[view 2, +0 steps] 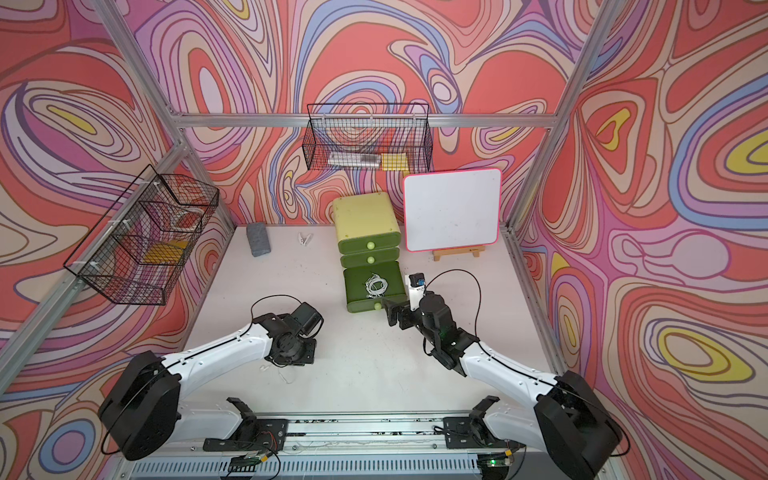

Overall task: Place the wired earphones into the drawer by color
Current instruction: Pick up the wired earphones from the center of the board, then place the wired earphones in the drawer.

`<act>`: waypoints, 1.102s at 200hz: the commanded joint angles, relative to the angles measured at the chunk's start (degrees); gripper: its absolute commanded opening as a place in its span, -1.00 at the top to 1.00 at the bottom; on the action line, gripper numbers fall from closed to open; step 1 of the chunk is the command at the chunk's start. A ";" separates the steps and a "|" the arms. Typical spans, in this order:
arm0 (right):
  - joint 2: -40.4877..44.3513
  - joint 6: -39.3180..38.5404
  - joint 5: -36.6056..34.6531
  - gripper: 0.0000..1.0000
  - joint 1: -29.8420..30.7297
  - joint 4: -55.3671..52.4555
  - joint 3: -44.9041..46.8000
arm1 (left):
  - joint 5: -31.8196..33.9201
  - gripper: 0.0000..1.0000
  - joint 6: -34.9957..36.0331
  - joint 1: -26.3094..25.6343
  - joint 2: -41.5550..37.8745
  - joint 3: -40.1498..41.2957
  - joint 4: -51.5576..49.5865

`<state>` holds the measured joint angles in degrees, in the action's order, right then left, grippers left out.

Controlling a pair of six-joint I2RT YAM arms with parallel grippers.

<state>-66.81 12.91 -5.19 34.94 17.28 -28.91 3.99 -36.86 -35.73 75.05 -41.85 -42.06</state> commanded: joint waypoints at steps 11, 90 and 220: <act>1.41 -0.60 -1.80 -0.96 -0.09 0.43 1.13 | 2.73 1.00 0.32 -0.40 -4.61 -2.95 -4.47; 3.08 -0.25 -5.83 -0.96 -0.12 0.28 1.90 | 2.69 1.00 2.28 -0.40 -9.21 -10.59 -7.77; 6.75 1.59 -16.66 -0.97 -0.13 1.75 4.56 | 1.25 1.00 7.75 -4.18 6.98 -34.83 1.95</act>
<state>-60.93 13.80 -19.27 34.94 17.82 -25.15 5.74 -31.46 -38.94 78.76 -71.85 -43.99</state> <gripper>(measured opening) 0.982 0.048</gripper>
